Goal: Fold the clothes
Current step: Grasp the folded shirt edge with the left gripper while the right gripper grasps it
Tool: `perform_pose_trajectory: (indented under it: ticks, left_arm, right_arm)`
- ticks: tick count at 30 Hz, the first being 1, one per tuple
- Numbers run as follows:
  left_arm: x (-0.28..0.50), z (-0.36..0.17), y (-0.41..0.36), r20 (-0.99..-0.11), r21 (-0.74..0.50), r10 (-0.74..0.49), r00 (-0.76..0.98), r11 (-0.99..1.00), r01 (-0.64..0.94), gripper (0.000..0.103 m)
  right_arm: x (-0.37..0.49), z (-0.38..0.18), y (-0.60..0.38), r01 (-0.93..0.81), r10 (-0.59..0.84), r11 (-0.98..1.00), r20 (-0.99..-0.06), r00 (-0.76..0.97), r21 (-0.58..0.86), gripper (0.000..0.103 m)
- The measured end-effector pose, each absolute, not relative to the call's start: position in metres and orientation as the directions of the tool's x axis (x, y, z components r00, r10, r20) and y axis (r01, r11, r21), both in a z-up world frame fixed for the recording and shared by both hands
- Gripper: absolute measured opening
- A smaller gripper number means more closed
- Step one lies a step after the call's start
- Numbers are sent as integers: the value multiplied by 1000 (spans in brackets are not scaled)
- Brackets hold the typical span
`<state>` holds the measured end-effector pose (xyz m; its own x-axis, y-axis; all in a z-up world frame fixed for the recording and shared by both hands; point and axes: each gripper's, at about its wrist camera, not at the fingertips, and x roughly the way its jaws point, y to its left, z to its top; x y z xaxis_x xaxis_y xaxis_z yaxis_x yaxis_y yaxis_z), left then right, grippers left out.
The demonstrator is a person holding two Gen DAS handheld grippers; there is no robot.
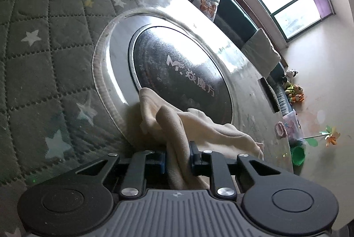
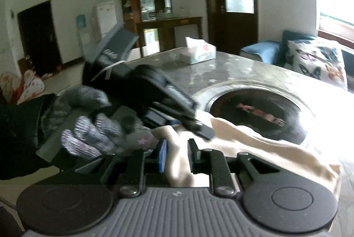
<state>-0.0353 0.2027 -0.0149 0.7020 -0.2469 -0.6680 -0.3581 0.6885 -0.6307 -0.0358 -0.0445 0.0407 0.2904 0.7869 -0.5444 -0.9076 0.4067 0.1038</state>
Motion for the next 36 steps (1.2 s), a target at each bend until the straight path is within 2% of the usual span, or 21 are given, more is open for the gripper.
perform_pose_trajectory:
  ticks: [3,9,18,20,22,23,29,32,34,36]
  left_arm:
    - [-35,-14,200,-672,-621,-239,701,698,-357,21]
    - [-35,-14,199,-679,-612,-231,697,703,-363,21]
    - [-32,-12,195,-696,-584,-212,686,723,-369,21]
    - [-32,-12,195,-698,-580,-208,685,726,-371,21]
    - [-32,-12,194,-700,-576,-205,684,728,-372,21]
    - [-32,-12,194,-702,-574,-204,683,729,-372,21]
    - [-29,-10,192,-713,-558,-192,675,737,-380,21]
    - [-27,-8,189,-722,-542,-177,669,746,-388,21]
    - [-26,-6,187,-728,-530,-167,665,753,-390,21]
    - [-22,-2,182,-730,-519,-163,664,764,-383,20]
  right_arm:
    - [-17,36,-60,-864,735,500,-557,386,60,19]
    - [45,18,-92,-737,628,669,-603,491,97,19]
    - [91,-4,-125,-607,530,786,-635,561,119,19]
    - [94,-5,-131,-589,520,798,-636,570,125,23]
    - [98,-6,-136,-573,510,809,-638,577,129,34]
    - [99,-6,-139,-565,505,815,-639,580,131,36]
    - [106,-12,-145,-545,523,817,-643,560,189,36]
    - [108,-14,-144,-545,547,807,-636,545,227,35]
    - [107,-14,-143,-549,564,798,-630,534,249,17]
    - [105,-14,-143,-551,576,792,-621,531,264,11]
